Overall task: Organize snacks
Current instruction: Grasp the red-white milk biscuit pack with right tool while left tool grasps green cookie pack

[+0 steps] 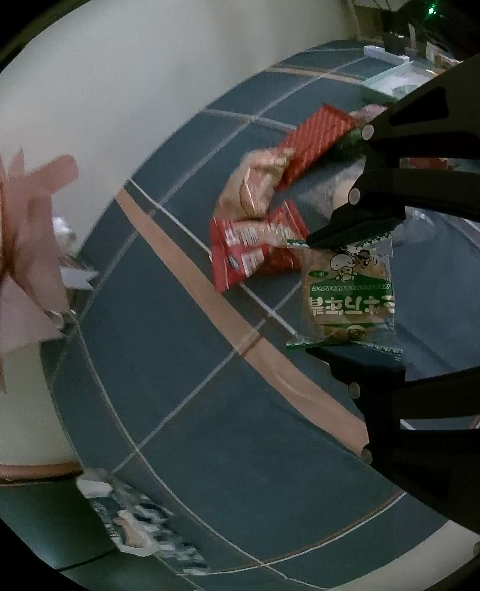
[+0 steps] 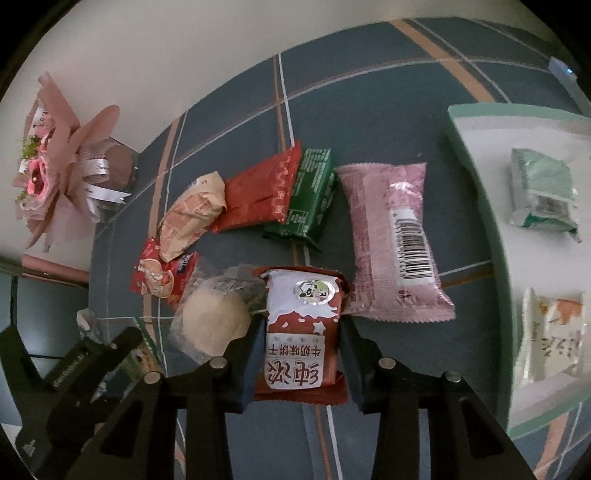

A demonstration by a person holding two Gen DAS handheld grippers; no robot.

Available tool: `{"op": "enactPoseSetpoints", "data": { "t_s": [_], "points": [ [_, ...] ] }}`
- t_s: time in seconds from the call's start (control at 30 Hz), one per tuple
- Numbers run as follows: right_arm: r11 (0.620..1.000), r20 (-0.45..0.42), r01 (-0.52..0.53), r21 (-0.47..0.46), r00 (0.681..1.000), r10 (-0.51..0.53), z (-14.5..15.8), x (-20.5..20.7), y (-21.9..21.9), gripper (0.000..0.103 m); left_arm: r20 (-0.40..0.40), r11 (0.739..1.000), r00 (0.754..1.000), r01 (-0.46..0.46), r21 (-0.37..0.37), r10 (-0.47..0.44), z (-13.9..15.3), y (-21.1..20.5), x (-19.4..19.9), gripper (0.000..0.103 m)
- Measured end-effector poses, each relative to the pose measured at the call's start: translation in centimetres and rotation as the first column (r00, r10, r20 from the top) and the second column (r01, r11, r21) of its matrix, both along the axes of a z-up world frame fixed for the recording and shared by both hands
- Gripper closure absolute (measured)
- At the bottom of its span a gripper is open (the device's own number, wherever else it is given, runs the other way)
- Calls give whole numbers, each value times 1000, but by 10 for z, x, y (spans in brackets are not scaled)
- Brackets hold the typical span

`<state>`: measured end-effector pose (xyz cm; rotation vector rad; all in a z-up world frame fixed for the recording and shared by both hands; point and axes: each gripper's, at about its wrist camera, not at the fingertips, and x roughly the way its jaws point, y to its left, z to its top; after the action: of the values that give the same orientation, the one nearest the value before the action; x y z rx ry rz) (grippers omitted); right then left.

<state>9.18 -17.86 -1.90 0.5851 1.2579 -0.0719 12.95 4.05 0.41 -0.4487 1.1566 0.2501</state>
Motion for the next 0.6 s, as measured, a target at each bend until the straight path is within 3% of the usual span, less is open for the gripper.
{"op": "enactPoseSetpoints", "data": {
  "t_s": [0.33,0.6],
  "points": [
    [1000,59,-5,13,998,4,35,-14,-10,61,86,998,995,52,28,-55,38,-23,-10,51],
    [1000,88,-10,-21,996,12,54,-23,-23,61,116,994,987,103,38,-107,49,-55,-9,51]
  ]
}}
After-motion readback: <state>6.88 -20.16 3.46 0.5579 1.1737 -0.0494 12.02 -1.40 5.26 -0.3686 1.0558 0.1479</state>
